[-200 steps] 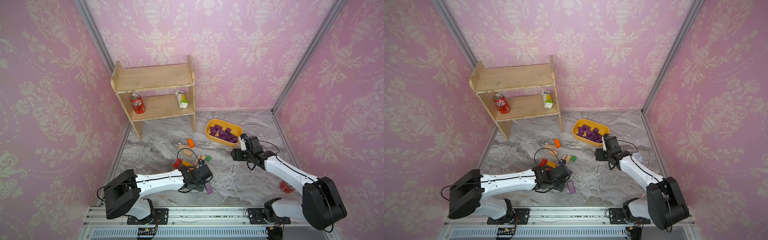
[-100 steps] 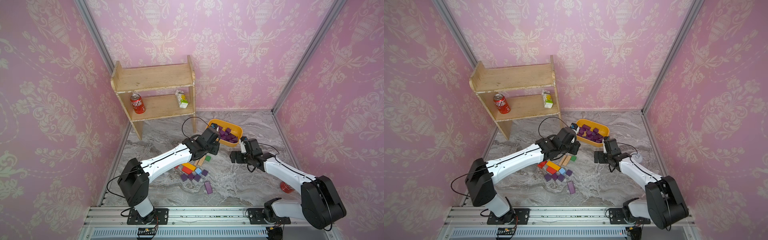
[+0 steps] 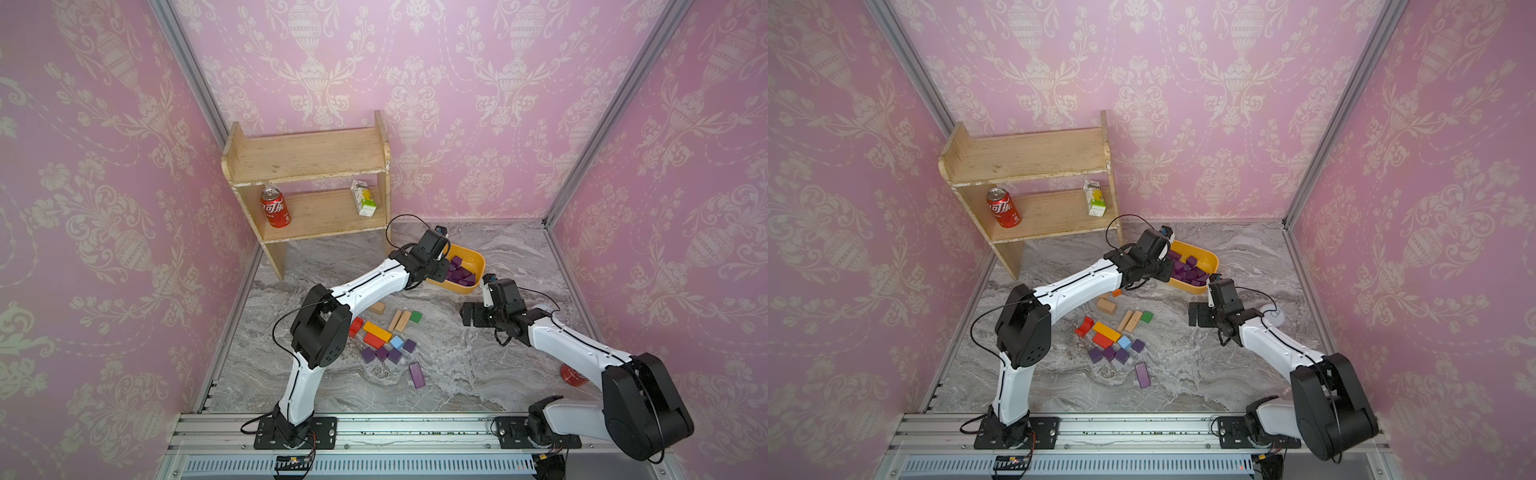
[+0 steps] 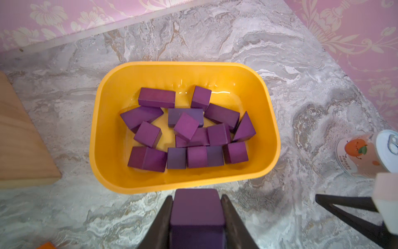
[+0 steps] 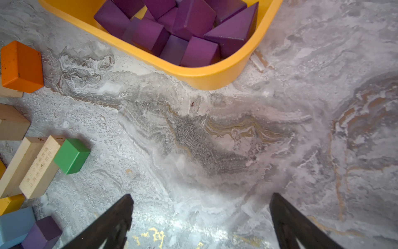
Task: Pick purple bricks into the storage bin
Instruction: Place the building block in the storage box, then pick up the building block from the center of the board.
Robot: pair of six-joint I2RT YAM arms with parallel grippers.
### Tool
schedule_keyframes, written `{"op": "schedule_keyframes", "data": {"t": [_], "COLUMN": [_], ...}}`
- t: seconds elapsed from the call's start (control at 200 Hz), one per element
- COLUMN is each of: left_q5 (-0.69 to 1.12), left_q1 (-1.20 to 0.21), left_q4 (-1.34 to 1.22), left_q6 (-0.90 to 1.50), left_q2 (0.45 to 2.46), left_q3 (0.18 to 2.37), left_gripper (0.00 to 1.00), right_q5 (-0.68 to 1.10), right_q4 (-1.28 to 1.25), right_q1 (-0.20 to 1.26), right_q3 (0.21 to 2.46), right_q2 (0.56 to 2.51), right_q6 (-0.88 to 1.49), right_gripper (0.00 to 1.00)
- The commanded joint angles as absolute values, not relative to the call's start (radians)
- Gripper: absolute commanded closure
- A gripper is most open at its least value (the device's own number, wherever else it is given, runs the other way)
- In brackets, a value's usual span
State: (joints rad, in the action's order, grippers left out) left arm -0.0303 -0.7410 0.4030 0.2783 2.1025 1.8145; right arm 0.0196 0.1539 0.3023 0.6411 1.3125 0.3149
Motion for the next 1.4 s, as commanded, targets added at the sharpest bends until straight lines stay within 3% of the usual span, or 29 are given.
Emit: {"op": "schedule_keyframes", "data": {"t": [0.0, 0.045, 0.16, 0.24, 0.64, 1.126, 1.396], "left_q5": [-0.017, -0.029, -0.056, -0.067, -0.098, -0.328, -0.434], "left_q1": [-0.733, -0.733, -0.732, -0.732, -0.733, -0.733, -0.732], "left_q4": [0.451, 0.451, 0.435, 0.425, 0.353, 0.226, 0.284], "left_q6": [0.223, 0.214, 0.196, 0.187, 0.202, 0.259, 0.318], "left_q2": [2.146, 2.155, 2.159, 2.155, 2.010, 1.459, 1.153], "left_q3": [1.899, 1.913, 1.921, 1.921, 1.768, 1.143, 0.883], "left_gripper": [0.68, 0.58, 0.17, 0.05, 0.01, 0.01, 0.01], "right_q5": [0.044, 0.039, 0.038, 0.042, 0.116, 0.142, 0.056], "right_q4": [0.134, 0.135, 0.129, 0.123, 0.118, 0.092, 0.175], "right_q1": [0.297, 0.297, 0.298, 0.297, 0.296, 0.304, 0.483], "right_q3": [0.635, 0.634, 0.627, 0.626, 0.640, 0.613, 0.635], "right_q2": [1.331, 1.330, 1.320, 1.319, 1.357, 1.311, 1.267], "right_q6": [0.327, 0.328, 0.325, 0.326, 0.310, 0.329, 0.330], "right_gripper": [0.00, 0.00, 0.00, 0.00, 0.00, 0.03, 0.05]}}
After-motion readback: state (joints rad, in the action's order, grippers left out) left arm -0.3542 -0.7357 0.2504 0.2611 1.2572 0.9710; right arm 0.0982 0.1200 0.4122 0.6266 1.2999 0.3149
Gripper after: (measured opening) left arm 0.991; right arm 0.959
